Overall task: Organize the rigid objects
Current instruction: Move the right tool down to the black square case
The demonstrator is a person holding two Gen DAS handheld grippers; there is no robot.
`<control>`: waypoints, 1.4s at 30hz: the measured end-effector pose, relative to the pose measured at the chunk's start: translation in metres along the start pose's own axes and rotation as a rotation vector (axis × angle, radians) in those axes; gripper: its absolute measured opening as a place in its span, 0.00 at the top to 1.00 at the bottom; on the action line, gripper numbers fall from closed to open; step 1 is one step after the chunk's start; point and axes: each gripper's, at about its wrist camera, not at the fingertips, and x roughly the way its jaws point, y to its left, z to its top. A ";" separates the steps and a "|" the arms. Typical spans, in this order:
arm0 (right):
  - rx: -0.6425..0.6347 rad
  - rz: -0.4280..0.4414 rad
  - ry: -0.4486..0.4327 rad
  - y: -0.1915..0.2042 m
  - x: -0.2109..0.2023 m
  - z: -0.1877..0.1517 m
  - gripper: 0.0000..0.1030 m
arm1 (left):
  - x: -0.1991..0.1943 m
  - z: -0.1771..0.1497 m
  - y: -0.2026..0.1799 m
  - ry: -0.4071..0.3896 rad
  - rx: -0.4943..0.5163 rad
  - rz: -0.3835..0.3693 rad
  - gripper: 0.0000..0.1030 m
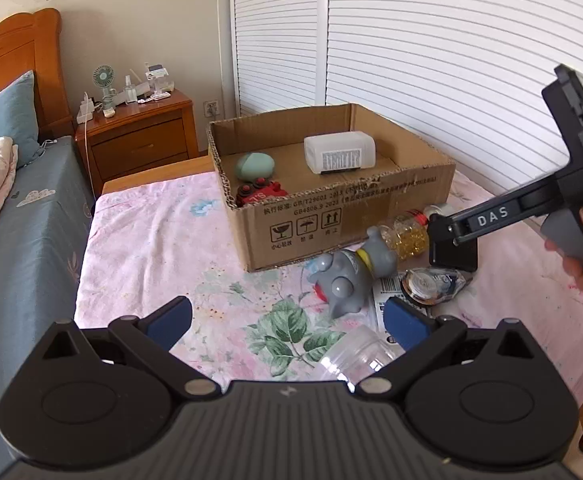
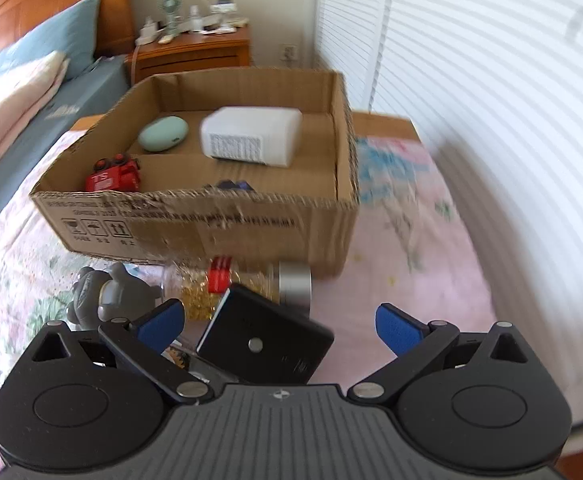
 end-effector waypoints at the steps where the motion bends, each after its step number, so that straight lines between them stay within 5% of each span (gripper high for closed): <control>1: 0.028 -0.002 0.007 -0.002 0.003 -0.003 0.00 | 0.000 0.000 -0.001 0.001 0.002 -0.002 0.02; 6: 0.107 0.030 0.032 -0.003 0.016 -0.012 0.00 | 0.003 -0.005 -0.004 0.017 0.010 -0.012 0.02; 17: 0.110 -0.132 0.049 -0.020 0.028 -0.036 0.00 | 0.004 -0.017 -0.006 0.066 0.034 -0.053 0.02; 32: 0.039 -0.077 -0.004 -0.029 0.021 -0.050 0.00 | -0.010 -0.035 -0.014 0.149 0.214 -0.252 0.02; 42: 0.022 -0.065 -0.013 -0.030 0.020 -0.053 0.00 | 0.027 -0.058 -0.027 0.223 0.286 -0.231 0.00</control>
